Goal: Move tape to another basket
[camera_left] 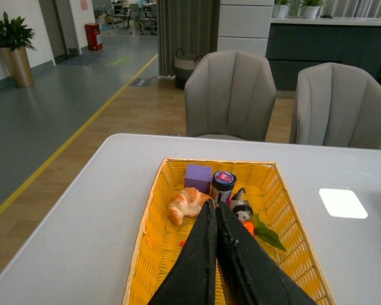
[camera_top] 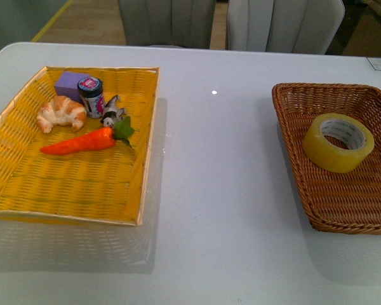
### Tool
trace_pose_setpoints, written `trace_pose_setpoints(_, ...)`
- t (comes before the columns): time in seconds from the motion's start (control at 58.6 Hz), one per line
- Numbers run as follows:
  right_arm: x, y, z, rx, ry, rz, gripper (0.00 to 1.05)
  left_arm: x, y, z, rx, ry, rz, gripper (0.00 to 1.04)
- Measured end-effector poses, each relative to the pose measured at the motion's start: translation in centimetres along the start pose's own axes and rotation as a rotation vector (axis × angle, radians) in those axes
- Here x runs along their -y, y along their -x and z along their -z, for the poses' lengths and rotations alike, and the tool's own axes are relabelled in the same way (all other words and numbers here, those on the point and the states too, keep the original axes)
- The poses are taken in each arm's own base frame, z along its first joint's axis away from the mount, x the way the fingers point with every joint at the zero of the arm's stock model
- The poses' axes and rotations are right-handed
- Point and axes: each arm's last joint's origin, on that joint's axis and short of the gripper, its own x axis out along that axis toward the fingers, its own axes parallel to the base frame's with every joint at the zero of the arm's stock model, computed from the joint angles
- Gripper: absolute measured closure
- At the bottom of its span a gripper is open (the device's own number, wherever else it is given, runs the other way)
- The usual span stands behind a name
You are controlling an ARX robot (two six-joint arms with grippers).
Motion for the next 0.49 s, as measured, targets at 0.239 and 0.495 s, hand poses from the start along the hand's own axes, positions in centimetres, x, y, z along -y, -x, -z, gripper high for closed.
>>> trace_pose_setpoints(0.239, 0.0, 1.2, 0.4, -0.023, 0.0, 0.003, 1.03, 0.0, 0.0, 0.0, 0.0, 0.0, 0.0, 1.03)
trace_pose_setpoints(0.495, 0.0, 1.4, 0.3, -0.006, 0.0, 0.003, 1.03, 0.0, 0.0, 0.0, 0.0, 0.0, 0.0, 1.03)
